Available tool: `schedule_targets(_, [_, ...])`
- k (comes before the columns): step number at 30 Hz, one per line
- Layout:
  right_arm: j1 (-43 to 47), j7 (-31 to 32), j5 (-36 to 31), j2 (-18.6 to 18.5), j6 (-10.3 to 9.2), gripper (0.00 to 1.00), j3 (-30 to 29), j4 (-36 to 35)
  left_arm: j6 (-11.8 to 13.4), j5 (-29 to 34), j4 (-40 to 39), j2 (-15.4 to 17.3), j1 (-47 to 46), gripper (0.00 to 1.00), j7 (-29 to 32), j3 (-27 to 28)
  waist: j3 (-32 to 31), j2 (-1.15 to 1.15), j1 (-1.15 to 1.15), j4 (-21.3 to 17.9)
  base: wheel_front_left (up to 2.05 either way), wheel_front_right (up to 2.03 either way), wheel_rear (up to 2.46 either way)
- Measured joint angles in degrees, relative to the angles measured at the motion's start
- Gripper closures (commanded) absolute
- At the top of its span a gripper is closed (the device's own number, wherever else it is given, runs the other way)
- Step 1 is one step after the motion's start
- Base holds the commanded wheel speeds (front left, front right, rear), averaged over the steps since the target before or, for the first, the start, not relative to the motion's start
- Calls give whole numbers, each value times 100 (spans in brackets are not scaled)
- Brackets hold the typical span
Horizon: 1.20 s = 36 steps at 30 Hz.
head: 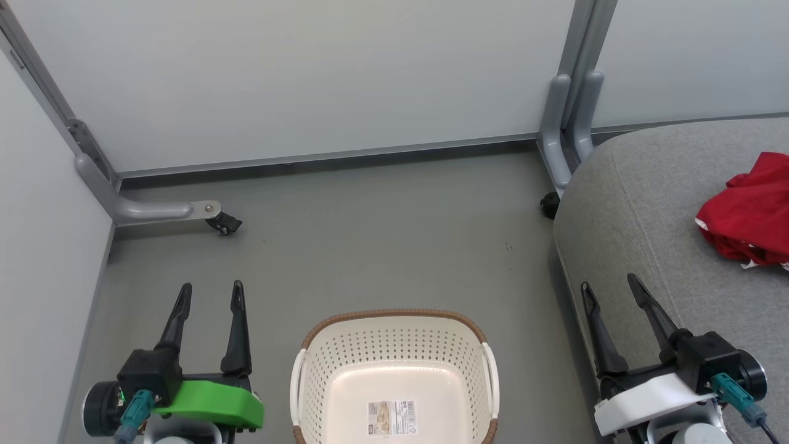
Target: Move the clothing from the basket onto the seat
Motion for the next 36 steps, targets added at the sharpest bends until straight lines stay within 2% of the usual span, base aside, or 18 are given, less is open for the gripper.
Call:
schedule_targets(2, [-1,0,1,0,0,0,0,5,11,4,3,0,0,0,0,4,-3,0,0,-6,0,0,0])
schedule_targets(3, [4,0,0,3,0,100,1,22,12,3,20,-1,1,100,0,2,-4,0,0,-9,0,0,0])
schedule_targets(9, [112,25,97,46,0,100,27,286,11,-81,321,-21,87,100,54,-15,-3,0,0,-13,0,0,0])
schedule_targets(36, [-44,614,2985,-47,0,100,-97,504,-67,-2741,305,-26,63,100,749,307,21,0,0,-91,0,0,0])
